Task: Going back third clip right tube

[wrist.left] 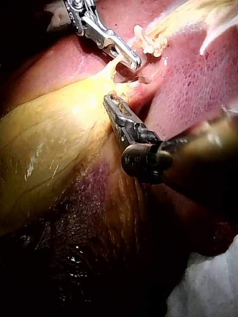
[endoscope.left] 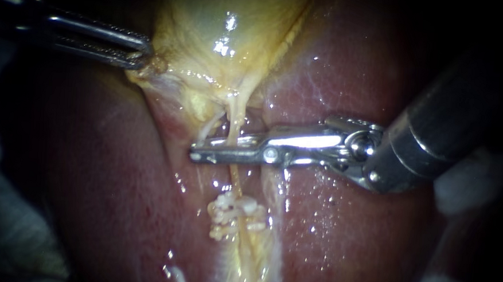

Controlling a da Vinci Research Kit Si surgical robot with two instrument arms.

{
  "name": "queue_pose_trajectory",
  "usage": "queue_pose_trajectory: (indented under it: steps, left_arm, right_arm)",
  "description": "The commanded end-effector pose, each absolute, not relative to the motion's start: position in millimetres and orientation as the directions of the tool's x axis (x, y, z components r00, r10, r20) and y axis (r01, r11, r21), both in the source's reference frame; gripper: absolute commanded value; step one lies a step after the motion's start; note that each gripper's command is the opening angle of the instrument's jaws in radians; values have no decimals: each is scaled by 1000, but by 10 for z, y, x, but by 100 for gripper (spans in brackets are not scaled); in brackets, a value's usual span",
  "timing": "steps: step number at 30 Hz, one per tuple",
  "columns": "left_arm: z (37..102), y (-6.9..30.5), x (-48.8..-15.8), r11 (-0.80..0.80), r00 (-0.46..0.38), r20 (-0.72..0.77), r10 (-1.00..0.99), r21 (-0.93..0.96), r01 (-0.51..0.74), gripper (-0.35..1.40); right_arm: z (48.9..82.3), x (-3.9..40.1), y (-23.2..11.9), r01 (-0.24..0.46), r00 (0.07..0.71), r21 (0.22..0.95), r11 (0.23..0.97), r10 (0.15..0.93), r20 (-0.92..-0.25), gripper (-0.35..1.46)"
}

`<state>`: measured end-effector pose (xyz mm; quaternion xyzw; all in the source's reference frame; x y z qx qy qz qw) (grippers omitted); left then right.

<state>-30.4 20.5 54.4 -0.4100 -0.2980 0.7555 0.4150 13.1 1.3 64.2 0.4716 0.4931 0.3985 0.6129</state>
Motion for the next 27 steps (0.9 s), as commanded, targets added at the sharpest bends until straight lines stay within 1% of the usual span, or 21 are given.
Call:
queue_pose_trajectory:
  steps: [1,3,4,5,6,9,12,18,27]
  left_arm:
    - [544,205,-304,-478,-319,-372,872,-791,-383,-35]
    - [544,205,-304,-478,-319,-372,872,-791,-383,-35]
    - [544,205,-304,-478,-319,-372,872,-791,-383,-35]
    - [544,205,-304,-478,-319,-372,872,-791,-383,-35]
    - [544,205,-304,-478,-319,-372,872,-791,-383,-35]
    - [544,205,-304,-478,-319,-372,872,-791,-383,-35]
    - [544,205,-304,-478,-319,-372,872,-791,-383,-35]
    - [545,205,-304,-478,-319,-372,872,-791,-383,-35]
    - [546,205,-304,-478,-319,-373,871,-791,-383,-35]
  right_arm:
    - [643,133,13,-23,196,971,238,953,-229,-35]
    - [645,136,11,-10,198,952,307,934,-299,-1]
    - [647,138,11,-6,198,946,324,928,-316,13]
    - [649,140,11,-8,197,946,325,928,-317,28]
    - [651,142,10,-7,197,943,332,925,-324,34]
    - [660,142,8,-13,199,935,354,917,-345,40]
    - [671,139,8,-37,204,924,380,908,-365,42]
    - [693,130,8,-49,208,919,391,904,-373,44]
    - [700,120,10,-51,216,908,416,892,-396,44]
